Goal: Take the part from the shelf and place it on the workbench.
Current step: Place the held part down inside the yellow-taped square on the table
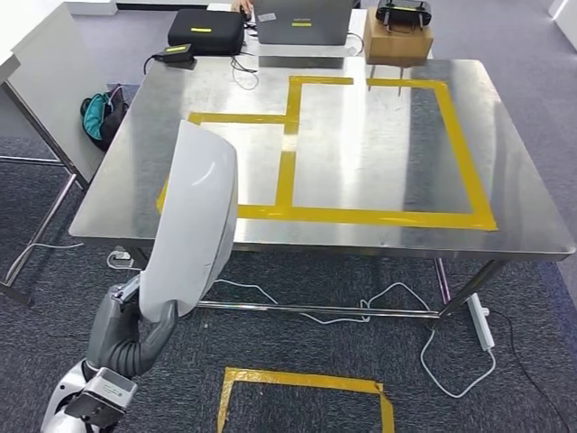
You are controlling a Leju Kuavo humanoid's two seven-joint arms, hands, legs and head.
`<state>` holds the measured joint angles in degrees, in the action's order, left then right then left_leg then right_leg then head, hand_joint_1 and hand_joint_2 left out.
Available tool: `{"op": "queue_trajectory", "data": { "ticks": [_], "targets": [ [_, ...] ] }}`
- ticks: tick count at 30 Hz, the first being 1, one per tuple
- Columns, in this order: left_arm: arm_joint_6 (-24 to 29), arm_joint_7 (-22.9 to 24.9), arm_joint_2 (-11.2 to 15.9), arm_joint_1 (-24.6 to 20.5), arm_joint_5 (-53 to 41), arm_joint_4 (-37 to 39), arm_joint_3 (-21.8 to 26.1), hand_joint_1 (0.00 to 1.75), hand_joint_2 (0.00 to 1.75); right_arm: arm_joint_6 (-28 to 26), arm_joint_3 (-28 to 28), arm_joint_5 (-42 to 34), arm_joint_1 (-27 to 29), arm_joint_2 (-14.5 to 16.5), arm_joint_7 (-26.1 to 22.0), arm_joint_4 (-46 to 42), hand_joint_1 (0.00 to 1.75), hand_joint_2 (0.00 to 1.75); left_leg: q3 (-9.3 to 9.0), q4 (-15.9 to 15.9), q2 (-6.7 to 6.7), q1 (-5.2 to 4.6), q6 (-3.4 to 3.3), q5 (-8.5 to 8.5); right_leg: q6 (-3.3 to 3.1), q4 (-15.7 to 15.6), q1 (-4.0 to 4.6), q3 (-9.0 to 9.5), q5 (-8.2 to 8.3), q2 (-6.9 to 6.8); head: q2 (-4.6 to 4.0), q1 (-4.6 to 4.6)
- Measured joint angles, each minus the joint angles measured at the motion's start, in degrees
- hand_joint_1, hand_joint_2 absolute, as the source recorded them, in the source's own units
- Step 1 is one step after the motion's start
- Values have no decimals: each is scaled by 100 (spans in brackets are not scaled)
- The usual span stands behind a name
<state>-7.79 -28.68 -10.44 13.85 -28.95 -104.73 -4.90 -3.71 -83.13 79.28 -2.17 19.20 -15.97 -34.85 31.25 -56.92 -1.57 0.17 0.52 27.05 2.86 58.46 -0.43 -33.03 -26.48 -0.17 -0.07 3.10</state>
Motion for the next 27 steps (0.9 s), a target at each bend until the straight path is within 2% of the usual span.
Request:
{"op": "queue_trajectory", "data": {
  "ticks": [2, 3, 4, 6, 7, 8, 9, 11, 12, 13, 14, 15, 17, 18, 19, 22, 23, 24, 25, 27],
  "targets": [
    [14, 40, 9, -15, -2, 7, -13, 175, 175, -4, 1, 15, 9, -11, -1, 13, 0, 0, 5, -43, 18, 18, 67, 40, -75, -18, -6, 26, -7, 22, 1, -7],
    [18, 55, 16, -24, -3, 9, -18, 175, 175, -6, 1, 20, 8, -15, -2, 20, 0, 0, 75, -201, 38, 23, 98, 124, -117, -30, -16, 52, -17, 35, 1, -20],
    [21, 66, 26, -30, -7, 13, -22, 175, 175, -8, 1, 23, 7, -16, -2, 30, 0, 0, 215, -483, 62, 27, 123, 251, -153, -37, -24, 77, -32, 46, 1, -37],
    [28, 90, 50, -34, -16, 35, -26, 175, 175, -10, 2, 31, 3, -23, -4, 51, 0, 0, 665, -1281, 90, 27, 147, 545, -203, -37, -19, 120, -79, 70, 1, -58],
    [34, 107, 62, -34, -24, 53, -26, 175, 175, -11, 2, 39, 3, -29, -5, 63, 0, 0, 861, -1579, 98, 27, 149, 597, -212, -37, -15, 148, -105, 88, 1, -61],
    [41, 123, 71, -34, -29, 71, -26, 175, 175, -12, 2, 49, 6, -36, -6, 74, 0, 0, 973, -1695, 107, 27, 142, 540, -212, -37, -13, 185, -135, 110, 0, -61],
    [48, 139, 78, -34, -33, 87, -26, 175, 175, -13, 2, 59, 10, -42, -6, 84, 0, 0, 971, -1581, 116, 27, 128, 365, -205, -37, -13, 232, -167, 135, 0, -61],
    [60, 161, 85, -39, -39, 108, -26, 175, 175, -14, 4, 77, 13, -48, -6, 105, 0, 0, 716, -882, 132, 24, 84, -125, -175, -41, -12, 329, -250, 183, 0, -62],
    [66, 172, 87, -46, -40, 114, -27, 175, 175, -14, 8, 88, 10, -49, -7, 114, 0, 0, 552, -509, 140, 20, 62, -254, -146, -39, -3, 362, -307, 205, 0, -66],
    [74, 189, 88, -52, -45, 119, -29, 175, 175, -16, 14, 97, 9, -50, -9, 123, 0, 0, 430, -250, 146, 10, 37, -287, -114, -61, 2, 389, -360, 219, 1, -63],
    [85, 209, 89, -57, -50, 125, -32, 175, 175, -17, 21, 105, 9, -53, -10, 131, 0, 0, 363, -107, 153, 2, 4, -240, -69, -72, 9, 430, -377, 226, 1, -63],
    [96, 228, 90, -63, -56, 130, -35, 175, 175, -20, 27, 110, 9, -57, -10, 137, 0, 0, 321, -53, 159, -5, -34, -166, -27, -92, 13, 490, -387, 227, 1, -60],
    [114, 264, 90, -65, -79, 140, -41, 175, 175, -22, 36, 117, 10, -74, -13, 149, 0, 0, 213, -15, 167, 7, -117, -121, 39, -61, 9, 573, -398, 199, 1, -53],
    [120, 274, 89, -70, -89, 145, -45, 175, 175, -23, 39, 120, 5, -83, -15, 156, 0, 0, 134, -4, 165, 15, -148, -95, 59, 64, 8, 523, -445, 172, 1, -37],
    [127, 287, 88, -74, -98, 150, -55, 175, 175, -24, 44, 122, -3, -92, -20, 164, 0, 0, 53, 6, 160, 22, -170, -60, 78, 338, 8, 368, -520, 142, 2, -25],
    [141, 333, 87, -82, -113, 176, -80, 175, 175, -25, 58, 127, 4, -107, -27, 196, 0, 0, -132, 13, 148, 16, -204, 118, 115, 1415, 7, -426, -883, 82, 3, 3],
    [144, 344, 87, -79, -117, 188, -84, 175, 175, -25, 60, 129, 20, -109, -28, 205, 0, 0, -215, 13, 152, 16, -204, 189, 119, 1540, 6, -617, -959, 78, 3, 8],
    [146, 349, 87, -78, -120, 198, -86, 175, 175, -25, 61, 131, 33, -111, -28, 213, 0, 0, -318, 13, 156, 17, -199, 269, 120, 1472, 4, -718, -945, 75, 2, 16],
    [148, 351, 87, -78, -121, 205, -89, 175, 175, -25, 62, 136, 43, -115, -29, 219, 0, 0, -436, 13, 160, 18, -189, 359, 123, 1236, 1, -747, -809, 68, 2, 24],
    [150, 362, 87, -76, -129, 221, -94, 175, 175, -26, 62, 151, 64, -122, -32, 233, 0, 0, -665, 9, 159, 13, -150, 568, 103, 607, 1, -722, -158, 19, 2, 28]
  ]
}}
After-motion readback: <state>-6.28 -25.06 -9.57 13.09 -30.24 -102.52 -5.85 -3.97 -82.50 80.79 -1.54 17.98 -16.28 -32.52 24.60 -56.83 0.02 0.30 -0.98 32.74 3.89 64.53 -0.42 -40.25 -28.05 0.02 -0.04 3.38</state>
